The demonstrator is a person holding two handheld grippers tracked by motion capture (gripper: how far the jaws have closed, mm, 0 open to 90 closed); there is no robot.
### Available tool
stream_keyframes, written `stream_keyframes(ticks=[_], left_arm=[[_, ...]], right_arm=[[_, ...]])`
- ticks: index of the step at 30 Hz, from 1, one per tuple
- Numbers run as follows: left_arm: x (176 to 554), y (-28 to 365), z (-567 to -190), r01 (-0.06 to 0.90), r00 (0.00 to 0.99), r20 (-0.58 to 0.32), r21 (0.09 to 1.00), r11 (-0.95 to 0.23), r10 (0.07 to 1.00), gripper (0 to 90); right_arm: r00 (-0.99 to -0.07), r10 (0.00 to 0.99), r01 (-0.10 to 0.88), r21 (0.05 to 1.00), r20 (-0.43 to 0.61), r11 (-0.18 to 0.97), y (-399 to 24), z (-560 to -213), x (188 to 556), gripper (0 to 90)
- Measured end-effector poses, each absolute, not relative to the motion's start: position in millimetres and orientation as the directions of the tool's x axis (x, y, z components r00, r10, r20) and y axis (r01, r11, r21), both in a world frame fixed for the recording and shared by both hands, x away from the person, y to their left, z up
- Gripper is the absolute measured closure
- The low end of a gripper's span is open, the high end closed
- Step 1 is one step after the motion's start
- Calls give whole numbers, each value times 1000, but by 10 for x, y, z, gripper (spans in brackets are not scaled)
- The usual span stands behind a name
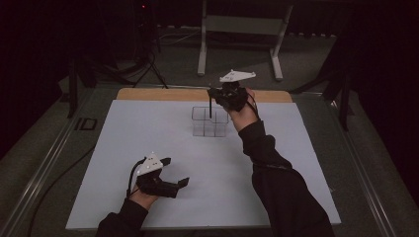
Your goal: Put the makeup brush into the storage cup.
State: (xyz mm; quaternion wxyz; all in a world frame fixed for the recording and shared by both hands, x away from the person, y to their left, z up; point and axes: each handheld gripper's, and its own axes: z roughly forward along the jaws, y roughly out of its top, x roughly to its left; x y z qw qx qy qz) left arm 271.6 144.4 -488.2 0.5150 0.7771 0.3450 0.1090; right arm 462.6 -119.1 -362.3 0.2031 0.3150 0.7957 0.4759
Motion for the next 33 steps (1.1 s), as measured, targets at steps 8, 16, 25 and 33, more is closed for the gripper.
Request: stream_keyframes(ticks=[8,16,25,33], left_arm=[[2719,1445,-4883,427,739,-191,875,-230,646,17],[2723,1454,-4881,426,739,-192,875,-228,645,17],[2726,1457,-4884,428,737,-192,875,-228,648,17],[2734,1456,-4890,432,735,-198,874,-223,648,17]], right_arm=[[-706,708,358,864,4,353,-1185,-3776,4674,842],[-689,724,415,837,33,357,-1182,-3925,4705,842],[-677,734,457,812,52,364,-1181,-4047,4719,842],[-674,736,484,792,65,373,-1203,-4140,4727,840]])
